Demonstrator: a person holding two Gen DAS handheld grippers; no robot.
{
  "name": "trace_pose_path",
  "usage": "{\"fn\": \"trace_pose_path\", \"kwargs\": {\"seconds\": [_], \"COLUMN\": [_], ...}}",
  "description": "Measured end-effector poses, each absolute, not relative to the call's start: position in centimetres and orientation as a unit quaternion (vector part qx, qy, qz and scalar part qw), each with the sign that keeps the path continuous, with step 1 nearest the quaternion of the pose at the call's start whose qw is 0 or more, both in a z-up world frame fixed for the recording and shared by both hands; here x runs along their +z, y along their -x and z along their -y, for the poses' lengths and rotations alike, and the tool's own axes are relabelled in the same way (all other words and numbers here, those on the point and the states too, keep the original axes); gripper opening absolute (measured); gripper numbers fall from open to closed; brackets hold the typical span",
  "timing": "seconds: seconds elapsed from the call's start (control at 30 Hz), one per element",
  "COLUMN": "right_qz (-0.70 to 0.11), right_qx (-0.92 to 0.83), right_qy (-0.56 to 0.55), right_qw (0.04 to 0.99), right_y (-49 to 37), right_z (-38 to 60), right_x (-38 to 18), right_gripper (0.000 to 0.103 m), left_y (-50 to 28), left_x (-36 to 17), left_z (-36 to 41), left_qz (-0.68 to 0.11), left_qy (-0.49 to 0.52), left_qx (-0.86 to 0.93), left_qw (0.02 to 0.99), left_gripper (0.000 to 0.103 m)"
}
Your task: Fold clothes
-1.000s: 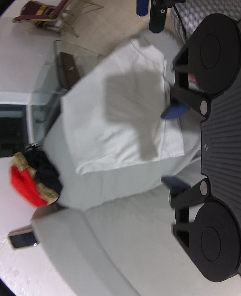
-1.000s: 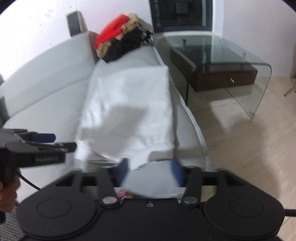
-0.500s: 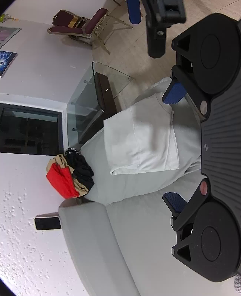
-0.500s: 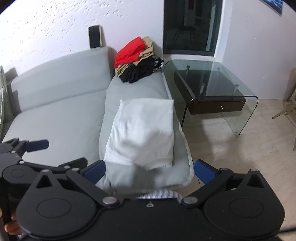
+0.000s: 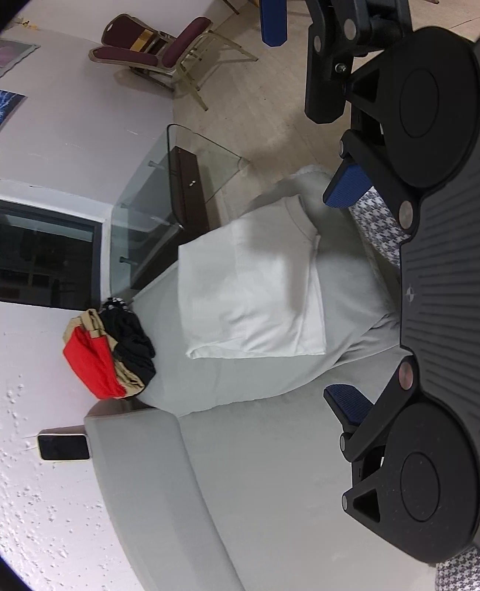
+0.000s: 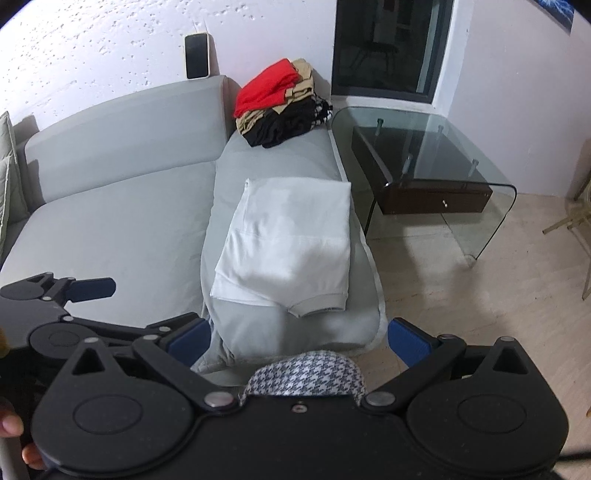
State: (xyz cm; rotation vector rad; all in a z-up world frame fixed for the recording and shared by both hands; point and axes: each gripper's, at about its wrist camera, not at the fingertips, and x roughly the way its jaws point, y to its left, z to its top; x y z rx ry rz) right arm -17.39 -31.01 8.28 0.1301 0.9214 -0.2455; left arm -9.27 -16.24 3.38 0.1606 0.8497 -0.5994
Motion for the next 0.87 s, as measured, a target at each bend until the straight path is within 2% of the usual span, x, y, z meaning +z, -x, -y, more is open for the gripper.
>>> {"fn": "trace_pose_path", "kwargs": {"seconds": [0.87], "right_qz": [-0.449], "right_qx": [-0.123], "right_qy": [-0.085], "right_qw": [0.881], "right_y": [16.9], "right_z": [32.5], "right_x": [6.6], "right_gripper": [0.103], "left_y": [8.6], "left_x": [1.8], "left_z": [17.5], "left_qz": [-0.4], "left_qy": [-0.083], "left_qx": [-0.282], "left_qw": [0.868], "left_gripper": [0.102]}}
